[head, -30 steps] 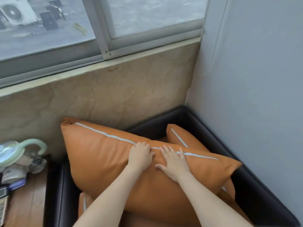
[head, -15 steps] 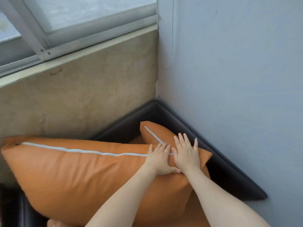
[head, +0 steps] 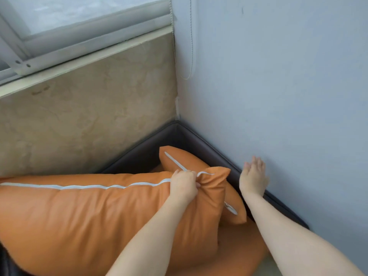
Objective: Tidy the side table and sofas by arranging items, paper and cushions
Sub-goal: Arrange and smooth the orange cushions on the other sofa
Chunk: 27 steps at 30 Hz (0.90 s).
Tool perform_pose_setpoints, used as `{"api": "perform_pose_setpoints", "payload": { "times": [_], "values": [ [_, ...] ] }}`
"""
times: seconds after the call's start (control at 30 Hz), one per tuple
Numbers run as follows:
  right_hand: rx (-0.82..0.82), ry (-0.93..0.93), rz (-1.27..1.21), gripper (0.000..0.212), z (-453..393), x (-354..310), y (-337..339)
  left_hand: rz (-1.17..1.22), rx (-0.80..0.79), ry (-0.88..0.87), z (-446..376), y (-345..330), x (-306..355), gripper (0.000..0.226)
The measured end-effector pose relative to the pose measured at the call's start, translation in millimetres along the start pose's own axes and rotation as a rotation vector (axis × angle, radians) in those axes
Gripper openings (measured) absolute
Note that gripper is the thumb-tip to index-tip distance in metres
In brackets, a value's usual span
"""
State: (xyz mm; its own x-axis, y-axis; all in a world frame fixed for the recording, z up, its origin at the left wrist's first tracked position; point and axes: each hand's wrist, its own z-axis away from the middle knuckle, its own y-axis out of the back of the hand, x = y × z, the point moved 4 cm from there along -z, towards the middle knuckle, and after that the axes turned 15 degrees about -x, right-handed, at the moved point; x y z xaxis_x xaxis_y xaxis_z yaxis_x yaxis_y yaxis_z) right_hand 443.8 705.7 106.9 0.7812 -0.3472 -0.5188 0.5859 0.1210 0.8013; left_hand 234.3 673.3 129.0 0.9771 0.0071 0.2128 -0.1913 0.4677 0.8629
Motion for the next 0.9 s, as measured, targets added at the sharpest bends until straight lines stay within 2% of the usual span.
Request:
{"api": "perform_pose_setpoints", "payload": {
  "times": [0.03,0.1,0.27,0.33,0.4,0.6,0.77,0.9],
  "values": [
    [0.017,-0.051,-0.037,0.050,2,13,3,-0.002,0.022,0.003,0,8,-1,0.020],
    [-0.046,-0.049,0.083,0.052,7,33,-4,-0.006,0.060,0.006,-3,20,-4,0.020],
    [-0.451,-0.047,0.355,0.069,31,73,-71,0.014,0.120,0.022,-6,29,-6,0.022],
    [-0.551,-0.034,0.411,0.078,39,79,-98,0.019,0.121,0.001,-4,23,-4,0.022],
    [-0.559,-0.031,0.432,0.081,39,81,-115,0.029,0.130,-0.027,-1,10,-3,0.023],
    [-0.444,-0.072,0.488,0.072,29,88,-130,0.063,0.280,-0.090,6,-25,-5,0.024],
    [-0.389,-0.040,0.441,0.030,21,96,-118,0.046,0.168,-0.081,3,-30,-4,0.036],
    [-0.468,0.001,0.434,0.027,12,96,-103,0.036,0.130,-0.047,3,-29,-5,0.040]
  ]
}}
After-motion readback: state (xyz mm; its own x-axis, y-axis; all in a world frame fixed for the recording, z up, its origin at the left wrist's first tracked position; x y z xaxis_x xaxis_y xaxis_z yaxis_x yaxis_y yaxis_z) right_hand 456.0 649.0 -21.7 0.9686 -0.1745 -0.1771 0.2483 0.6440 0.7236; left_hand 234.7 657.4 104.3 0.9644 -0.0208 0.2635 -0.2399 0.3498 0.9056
